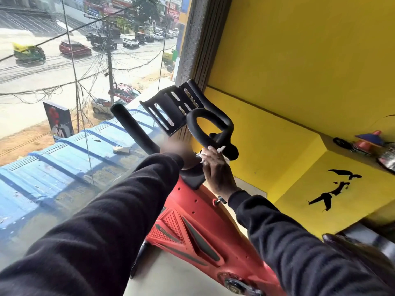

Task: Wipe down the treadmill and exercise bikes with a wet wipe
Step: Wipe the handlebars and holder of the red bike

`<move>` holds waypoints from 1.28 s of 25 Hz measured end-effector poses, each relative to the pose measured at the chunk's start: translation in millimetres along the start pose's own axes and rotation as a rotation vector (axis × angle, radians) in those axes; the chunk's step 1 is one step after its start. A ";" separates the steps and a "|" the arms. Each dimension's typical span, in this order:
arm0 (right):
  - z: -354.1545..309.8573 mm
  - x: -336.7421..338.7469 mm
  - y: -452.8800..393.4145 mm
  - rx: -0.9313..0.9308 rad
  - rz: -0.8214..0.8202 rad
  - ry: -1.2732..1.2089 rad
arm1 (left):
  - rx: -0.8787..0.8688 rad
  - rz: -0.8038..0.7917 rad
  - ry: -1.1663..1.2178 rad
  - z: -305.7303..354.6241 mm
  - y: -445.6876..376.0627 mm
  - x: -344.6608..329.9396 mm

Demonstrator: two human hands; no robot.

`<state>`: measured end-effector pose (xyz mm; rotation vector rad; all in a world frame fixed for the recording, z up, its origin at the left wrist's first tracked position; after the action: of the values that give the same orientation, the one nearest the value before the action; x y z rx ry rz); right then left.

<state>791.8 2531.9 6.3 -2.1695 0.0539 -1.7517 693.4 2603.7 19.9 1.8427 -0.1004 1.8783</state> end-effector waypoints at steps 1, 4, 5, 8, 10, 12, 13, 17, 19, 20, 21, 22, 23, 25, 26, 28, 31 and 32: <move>-2.3 5.0 4.0 0.088 0.025 0.011 | 0.002 0.009 0.004 -0.5 1.6 0.3; 25.9 39.5 -20.9 0.059 0.149 -0.077 | 0.015 0.059 -0.029 2.8 9.5 3.5; 36.2 48.1 -34.4 0.024 0.181 -0.106 | 0.030 0.063 -0.045 3.2 13.0 4.4; 36.8 44.4 -66.6 0.144 0.132 -0.112 | 0.075 0.080 -0.026 1.2 16.3 7.2; 34.4 36.3 -72.1 0.314 0.055 -0.079 | 0.120 0.115 -0.036 7.0 17.8 8.8; 39.5 33.5 -65.0 0.490 0.036 -0.031 | 0.174 0.125 -0.043 17.4 17.7 5.5; 40.9 33.9 -56.6 0.599 0.048 -0.012 | 0.198 0.117 -0.031 23.4 17.7 1.2; 33.1 25.8 -81.0 0.810 -0.028 0.088 | 0.244 0.119 -0.008 43.2 15.3 -12.7; 21.9 21.1 -106.8 0.777 -0.090 0.087 | 0.294 0.124 -0.007 48.0 16.7 -14.1; 18.1 21.0 -112.1 0.795 -0.109 0.072 | 0.319 0.119 -0.025 50.1 19.2 -12.4; 16.6 21.0 -110.1 0.848 -0.140 0.065 | 0.337 0.099 -0.045 51.3 18.8 -12.6; 18.5 20.6 -101.6 0.927 -0.173 0.061 | 0.347 0.071 -0.050 51.3 18.5 -12.8; 23.7 19.3 -89.7 1.018 -0.199 0.051 | 0.352 0.045 -0.051 50.9 17.8 -13.3; 33.0 18.3 -80.7 1.141 -0.211 0.052 | 0.402 0.015 -0.010 45.7 14.1 -13.8; 33.0 18.9 -90.5 1.101 -0.206 0.070 | 0.442 0.002 0.046 42.7 12.1 -13.9; 28.8 25.7 -125.1 0.877 -0.161 0.068 | 0.494 -0.016 0.128 39.3 9.2 -13.9; 24.2 27.1 -131.7 0.798 -0.104 0.006 | 0.504 -0.033 0.139 39.0 8.6 -15.1; 25.5 25.7 -123.3 0.866 -0.118 -0.018 | 0.502 -0.029 0.140 38.8 9.4 -15.2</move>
<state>799.0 2647.5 62.0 -1.5531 -0.7124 -1.4165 724.6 2575.8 11.2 1.9936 0.4845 2.1433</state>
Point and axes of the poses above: each hand's wrist, its own y-axis away from the middle knuckle, its own x-axis out of the back of the hand, z = x × y, the point moved 8 cm from there along -y, towards the middle knuckle, and after that the axes turned 13 degrees about -z, right-handed, at the moved point
